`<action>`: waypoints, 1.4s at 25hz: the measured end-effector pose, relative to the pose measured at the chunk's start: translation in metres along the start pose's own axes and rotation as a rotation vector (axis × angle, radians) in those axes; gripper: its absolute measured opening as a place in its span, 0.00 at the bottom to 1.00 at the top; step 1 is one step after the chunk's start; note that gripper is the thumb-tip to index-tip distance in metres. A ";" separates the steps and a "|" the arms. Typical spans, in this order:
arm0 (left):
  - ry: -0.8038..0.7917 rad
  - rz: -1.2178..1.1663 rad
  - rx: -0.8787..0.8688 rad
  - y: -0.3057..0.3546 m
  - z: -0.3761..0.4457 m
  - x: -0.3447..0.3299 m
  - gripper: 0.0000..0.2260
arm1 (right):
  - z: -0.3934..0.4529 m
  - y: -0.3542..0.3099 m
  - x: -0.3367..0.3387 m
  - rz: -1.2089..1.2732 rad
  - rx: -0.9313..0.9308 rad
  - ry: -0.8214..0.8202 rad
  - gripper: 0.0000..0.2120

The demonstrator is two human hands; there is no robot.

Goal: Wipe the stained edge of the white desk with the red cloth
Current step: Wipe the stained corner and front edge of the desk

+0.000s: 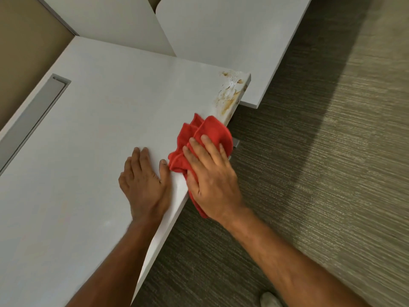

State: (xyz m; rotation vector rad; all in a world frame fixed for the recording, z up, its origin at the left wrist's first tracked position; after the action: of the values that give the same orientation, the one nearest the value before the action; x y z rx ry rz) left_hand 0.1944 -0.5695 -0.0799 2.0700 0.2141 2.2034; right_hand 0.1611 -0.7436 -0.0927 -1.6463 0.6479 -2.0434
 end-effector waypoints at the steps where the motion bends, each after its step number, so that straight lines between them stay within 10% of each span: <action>1: -0.003 -0.002 0.000 0.001 0.000 0.000 0.34 | -0.002 -0.001 0.000 -0.006 0.017 -0.003 0.25; 13: 0.002 -0.019 -0.007 0.007 -0.002 0.005 0.33 | 0.062 0.011 0.003 -0.052 -0.376 0.084 0.30; 20: 0.007 -0.004 -0.011 0.009 -0.003 0.007 0.33 | 0.043 0.009 -0.011 0.712 -0.664 0.288 0.32; 35: -0.015 0.037 -0.007 0.015 -0.003 0.009 0.32 | 0.138 0.093 0.025 0.913 -0.651 0.380 0.29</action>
State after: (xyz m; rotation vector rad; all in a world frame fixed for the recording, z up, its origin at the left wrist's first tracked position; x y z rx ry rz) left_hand 0.1913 -0.5828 -0.0688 2.1029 0.1676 2.2059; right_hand 0.2950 -0.8446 -0.1036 -0.8810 1.9242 -1.4883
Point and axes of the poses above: each hand's wrist, its own z-axis towards the middle knuckle, its own x-axis out of the back of the hand, y = z × x, the point moved 7 cm from there along z, towards the middle knuckle, and after that the axes turned 7 degrees about -x, right-handed, at the moved point
